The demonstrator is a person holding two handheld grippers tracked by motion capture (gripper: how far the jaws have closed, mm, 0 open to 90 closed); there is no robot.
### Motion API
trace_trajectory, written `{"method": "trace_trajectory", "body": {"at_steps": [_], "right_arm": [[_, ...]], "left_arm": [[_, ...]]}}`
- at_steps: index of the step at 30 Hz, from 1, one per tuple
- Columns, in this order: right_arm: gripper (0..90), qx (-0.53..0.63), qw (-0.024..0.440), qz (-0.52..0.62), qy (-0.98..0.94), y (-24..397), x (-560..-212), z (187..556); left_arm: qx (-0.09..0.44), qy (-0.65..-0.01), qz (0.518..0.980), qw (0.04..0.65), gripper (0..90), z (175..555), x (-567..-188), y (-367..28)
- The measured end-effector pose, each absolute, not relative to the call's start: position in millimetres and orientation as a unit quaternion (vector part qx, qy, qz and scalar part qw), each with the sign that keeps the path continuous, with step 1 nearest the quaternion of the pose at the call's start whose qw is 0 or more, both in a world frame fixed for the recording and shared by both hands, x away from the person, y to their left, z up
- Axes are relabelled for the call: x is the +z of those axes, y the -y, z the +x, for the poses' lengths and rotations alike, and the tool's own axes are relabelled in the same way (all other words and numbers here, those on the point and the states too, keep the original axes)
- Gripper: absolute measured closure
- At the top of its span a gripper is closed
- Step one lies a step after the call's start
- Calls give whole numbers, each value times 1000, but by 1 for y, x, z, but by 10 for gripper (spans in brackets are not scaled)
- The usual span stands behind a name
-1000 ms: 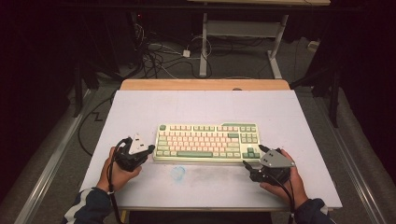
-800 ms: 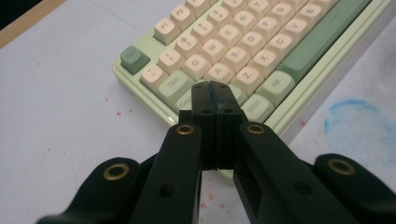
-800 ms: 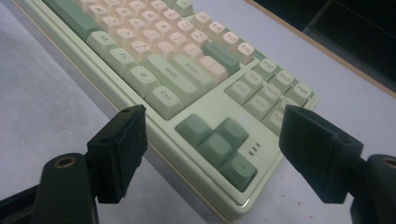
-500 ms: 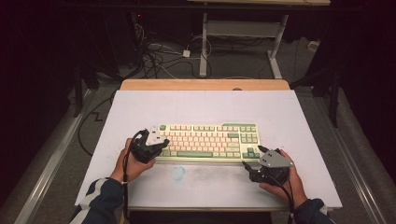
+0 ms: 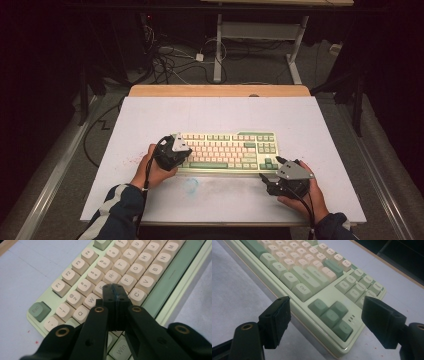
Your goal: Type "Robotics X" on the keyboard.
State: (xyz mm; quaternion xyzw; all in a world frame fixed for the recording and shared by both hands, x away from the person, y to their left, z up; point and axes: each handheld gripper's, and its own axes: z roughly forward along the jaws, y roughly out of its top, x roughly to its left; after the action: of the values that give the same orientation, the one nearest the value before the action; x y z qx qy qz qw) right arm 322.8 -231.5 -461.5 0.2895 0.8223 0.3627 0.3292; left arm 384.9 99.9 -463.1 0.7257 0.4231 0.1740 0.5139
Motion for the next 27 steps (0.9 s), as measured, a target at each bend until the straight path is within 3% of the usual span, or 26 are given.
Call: {"method": "trace_trajectory", "body": {"at_steps": [27], "right_arm": [[251,359,328,287,-826,231,-462,323]], "left_arm": [[190,-422,726,508,876,390,-464,-98]]}}
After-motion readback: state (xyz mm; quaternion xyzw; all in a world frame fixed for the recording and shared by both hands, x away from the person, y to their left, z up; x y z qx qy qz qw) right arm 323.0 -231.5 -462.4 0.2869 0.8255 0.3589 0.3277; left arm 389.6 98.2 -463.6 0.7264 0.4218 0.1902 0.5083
